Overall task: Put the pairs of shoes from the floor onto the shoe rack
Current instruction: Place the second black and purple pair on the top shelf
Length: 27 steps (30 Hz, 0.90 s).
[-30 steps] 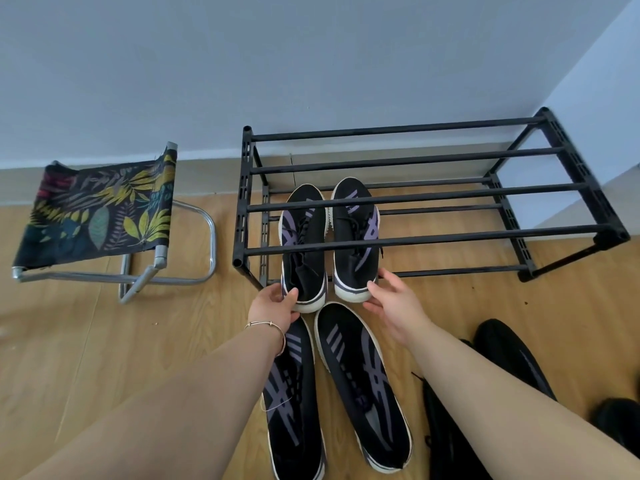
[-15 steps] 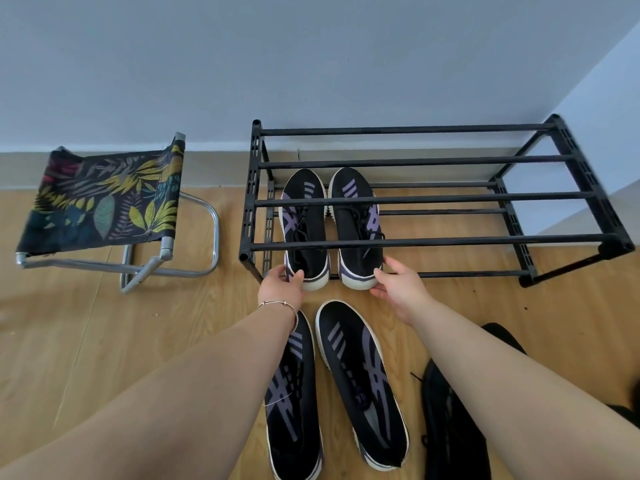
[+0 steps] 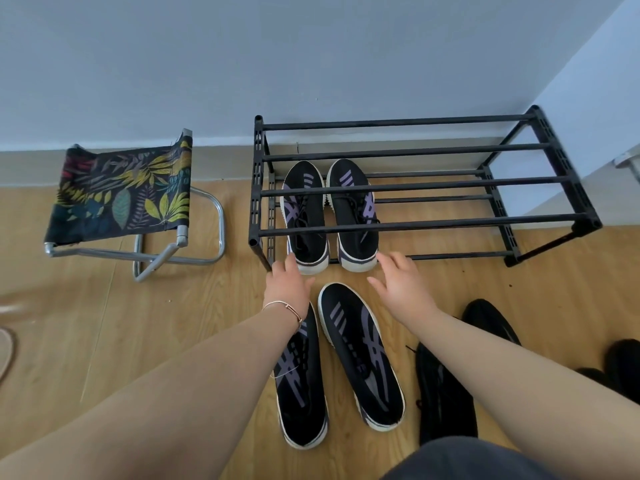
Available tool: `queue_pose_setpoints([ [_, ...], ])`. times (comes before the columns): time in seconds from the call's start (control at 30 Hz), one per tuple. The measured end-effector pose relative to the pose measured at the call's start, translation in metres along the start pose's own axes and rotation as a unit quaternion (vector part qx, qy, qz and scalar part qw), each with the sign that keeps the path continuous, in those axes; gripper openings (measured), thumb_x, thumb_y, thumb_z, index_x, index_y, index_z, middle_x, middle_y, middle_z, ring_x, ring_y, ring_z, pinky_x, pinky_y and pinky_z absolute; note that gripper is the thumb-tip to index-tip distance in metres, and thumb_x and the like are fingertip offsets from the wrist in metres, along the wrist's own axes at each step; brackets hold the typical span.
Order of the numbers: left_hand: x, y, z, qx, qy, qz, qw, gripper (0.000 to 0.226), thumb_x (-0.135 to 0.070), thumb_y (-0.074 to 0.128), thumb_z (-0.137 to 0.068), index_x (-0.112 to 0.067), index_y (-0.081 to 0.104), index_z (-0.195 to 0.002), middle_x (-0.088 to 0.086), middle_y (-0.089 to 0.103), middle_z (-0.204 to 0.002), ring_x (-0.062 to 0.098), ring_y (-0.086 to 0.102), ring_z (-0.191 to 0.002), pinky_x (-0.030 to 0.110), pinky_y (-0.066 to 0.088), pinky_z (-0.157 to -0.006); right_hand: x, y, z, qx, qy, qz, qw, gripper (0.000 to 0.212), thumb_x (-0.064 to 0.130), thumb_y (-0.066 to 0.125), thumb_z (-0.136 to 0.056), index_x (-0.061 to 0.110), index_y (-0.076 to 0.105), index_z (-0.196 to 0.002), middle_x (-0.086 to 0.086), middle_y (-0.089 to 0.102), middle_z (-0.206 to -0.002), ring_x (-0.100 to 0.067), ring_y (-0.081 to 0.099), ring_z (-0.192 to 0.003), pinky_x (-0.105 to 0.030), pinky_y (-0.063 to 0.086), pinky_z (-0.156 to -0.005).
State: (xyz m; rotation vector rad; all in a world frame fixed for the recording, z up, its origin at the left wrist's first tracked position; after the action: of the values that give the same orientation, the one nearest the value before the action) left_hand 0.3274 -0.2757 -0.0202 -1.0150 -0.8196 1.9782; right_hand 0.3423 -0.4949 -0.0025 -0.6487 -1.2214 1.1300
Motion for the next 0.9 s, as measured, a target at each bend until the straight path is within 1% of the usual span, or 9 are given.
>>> queue_pose_setpoints([
  [0.07,-0.009,-0.004,0.010,-0.004,0.050,-0.139,0.989,0.074,-0.039,0.050,-0.101,-0.010,0.013,-0.158,0.017,0.034,-0.153,0.035,0.037,-0.140,0.041,0.038,-0.112,0.012,-0.006,0.007,-0.016,-0.046,0.089,0.995,0.062,0.039,0.055,-0.099,0.010,0.040,-0.151,-0.009,0.048,-0.148,-0.028,0.043,-0.137,-0.042,0.042,-0.111],
  [0.13,-0.013,-0.010,0.019,-0.021,0.071,-0.210,0.975,0.078,-0.045,0.050,-0.099,-0.009,0.013,-0.158,0.016,0.037,-0.152,0.034,0.038,-0.139,0.041,0.041,-0.110,0.025,-0.011,0.014,-0.033,-0.090,0.164,0.982,0.066,0.045,0.059,-0.095,0.009,0.044,-0.148,-0.011,0.052,-0.145,-0.030,0.047,-0.135,-0.044,0.042,-0.111],
  [0.33,-0.010,-0.008,0.046,-0.059,0.093,-0.275,0.955,0.082,-0.055,0.055,-0.092,-0.010,0.023,-0.153,0.013,0.045,-0.144,0.031,0.044,-0.132,0.041,0.045,-0.104,0.049,-0.011,0.044,-0.046,-0.180,0.235,0.954,0.071,0.055,0.064,-0.086,0.009,0.050,-0.138,-0.009,0.059,-0.133,-0.029,0.054,-0.125,-0.045,0.044,-0.108],
  [0.47,0.008,0.014,0.070,-0.032,0.075,-0.277,0.958,0.083,-0.056,0.055,-0.092,-0.011,0.022,-0.154,0.015,0.038,-0.153,0.033,0.041,-0.136,0.043,0.043,-0.105,0.039,0.001,0.070,-0.015,-0.192,0.237,0.952,0.076,0.057,0.064,-0.085,0.007,0.050,-0.140,-0.011,0.059,-0.133,-0.032,0.057,-0.122,-0.046,0.048,-0.103],
  [0.57,0.035,0.038,0.084,0.016,0.005,-0.235,0.972,0.089,-0.059,0.053,-0.092,-0.015,0.012,-0.158,0.013,0.029,-0.159,0.033,0.036,-0.141,0.042,0.044,-0.106,0.019,0.017,0.087,0.021,-0.164,0.224,0.960,0.077,0.061,0.060,-0.085,0.009,0.051,-0.141,-0.009,0.060,-0.132,-0.030,0.061,-0.116,-0.044,0.054,-0.095],
  [0.67,0.061,0.062,0.097,0.050,-0.066,-0.181,0.980,0.093,-0.060,0.055,-0.090,-0.017,0.010,-0.158,0.011,0.030,-0.157,0.032,0.039,-0.137,0.040,0.047,-0.101,-0.005,0.039,0.106,0.069,-0.103,0.184,0.975,0.078,0.065,0.051,-0.089,0.013,0.043,-0.146,-0.007,0.056,-0.135,-0.028,0.059,-0.115,-0.039,0.054,-0.090],
  [0.77,0.082,0.078,0.113,0.074,-0.125,-0.109,0.983,0.089,-0.057,0.061,-0.088,-0.014,0.020,-0.154,0.012,0.042,-0.144,0.033,0.045,-0.128,0.039,0.048,-0.097,-0.034,0.067,0.124,0.152,0.028,0.061,0.986,0.077,0.062,0.050,-0.094,0.015,0.033,-0.152,-0.009,0.049,-0.144,-0.028,0.052,-0.128,-0.038,0.050,-0.101],
  [0.83,0.096,0.083,0.121,0.077,-0.170,-0.046,0.981,0.080,-0.054,0.064,-0.088,-0.011,0.030,-0.146,0.015,0.049,-0.136,0.035,0.052,-0.122,0.041,0.049,-0.096,-0.045,0.082,0.137,0.182,0.100,-0.037,0.977,0.073,0.059,0.052,-0.095,0.016,0.036,-0.152,-0.008,0.050,-0.147,-0.026,0.049,-0.133,-0.038,0.045,-0.107],
  [0.9,0.109,0.092,0.126,0.094,-0.210,0.034,0.973,0.070,-0.050,0.065,-0.089,-0.009,0.036,-0.138,0.018,0.057,-0.128,0.037,0.060,-0.114,0.044,0.054,-0.093,-0.049,0.092,0.145,0.186,0.144,-0.121,0.964,0.065,0.055,0.056,-0.095,0.019,0.044,-0.148,-0.004,0.056,-0.144,-0.023,0.053,-0.130,-0.035,0.046,-0.106],
])
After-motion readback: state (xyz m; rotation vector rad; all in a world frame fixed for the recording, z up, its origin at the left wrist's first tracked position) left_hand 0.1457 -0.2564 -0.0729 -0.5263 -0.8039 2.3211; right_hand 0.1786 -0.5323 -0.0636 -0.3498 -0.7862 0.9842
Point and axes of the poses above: each hand's wrist, its own z-axis away from the middle knuckle, its own y-axis out of the palm, x = y × z, the point moved 8 cm from there along -z, towards the middle knuckle
